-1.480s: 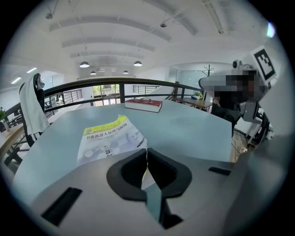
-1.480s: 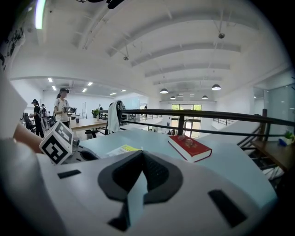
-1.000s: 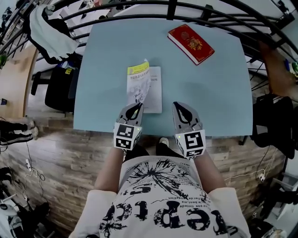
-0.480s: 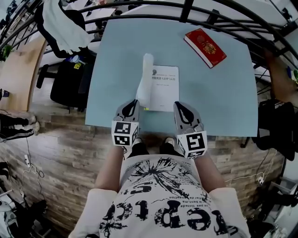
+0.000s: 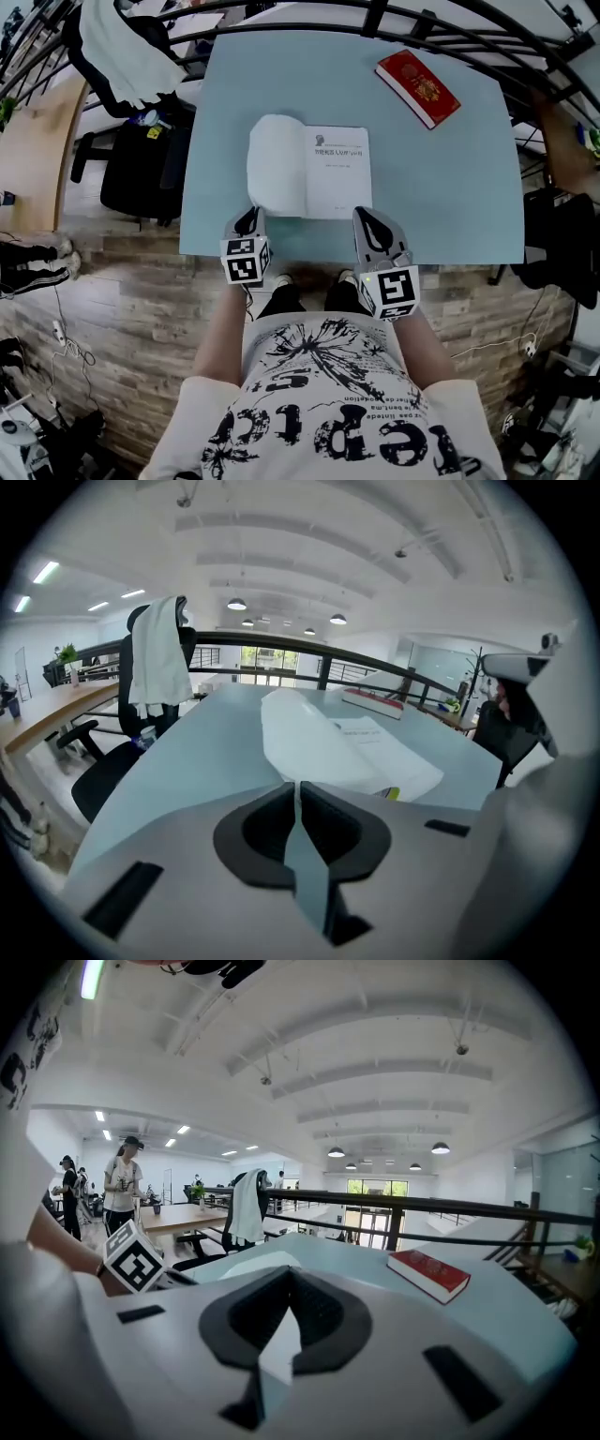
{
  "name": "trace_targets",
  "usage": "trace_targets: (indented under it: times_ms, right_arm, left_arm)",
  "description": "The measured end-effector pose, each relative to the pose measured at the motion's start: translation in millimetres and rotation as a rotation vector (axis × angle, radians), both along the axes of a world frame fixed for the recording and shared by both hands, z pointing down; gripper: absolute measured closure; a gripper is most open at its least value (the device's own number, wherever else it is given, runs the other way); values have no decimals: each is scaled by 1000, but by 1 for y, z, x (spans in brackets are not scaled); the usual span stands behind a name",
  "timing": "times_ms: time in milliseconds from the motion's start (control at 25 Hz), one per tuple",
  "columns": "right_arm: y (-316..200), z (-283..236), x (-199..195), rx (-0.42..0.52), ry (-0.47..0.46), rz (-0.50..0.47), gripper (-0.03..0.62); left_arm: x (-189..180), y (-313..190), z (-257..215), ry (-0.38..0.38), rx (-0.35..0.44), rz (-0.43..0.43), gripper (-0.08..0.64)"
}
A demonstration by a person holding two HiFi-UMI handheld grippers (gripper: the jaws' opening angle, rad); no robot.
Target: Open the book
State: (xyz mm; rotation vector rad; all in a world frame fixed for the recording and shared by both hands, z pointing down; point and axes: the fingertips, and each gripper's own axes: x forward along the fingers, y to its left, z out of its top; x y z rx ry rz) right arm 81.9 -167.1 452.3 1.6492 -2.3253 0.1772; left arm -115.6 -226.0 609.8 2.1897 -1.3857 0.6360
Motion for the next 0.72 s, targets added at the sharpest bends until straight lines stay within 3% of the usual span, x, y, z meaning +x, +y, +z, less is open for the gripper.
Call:
trace_targets:
  times_ms: [240,520,720]
  right_arm:
    - [5,21,-5,-43,-4,55,581]
    - [10,45,-9,-87,-35,127,581]
    - [7,41,-22,-74,-33,121,581]
  left_arm:
    - [-26,-7,44,14,-142,-64,535]
    - [-29,-10,59,7,-232,-37,530]
    - [-29,-7,59,44,-268,-16,445]
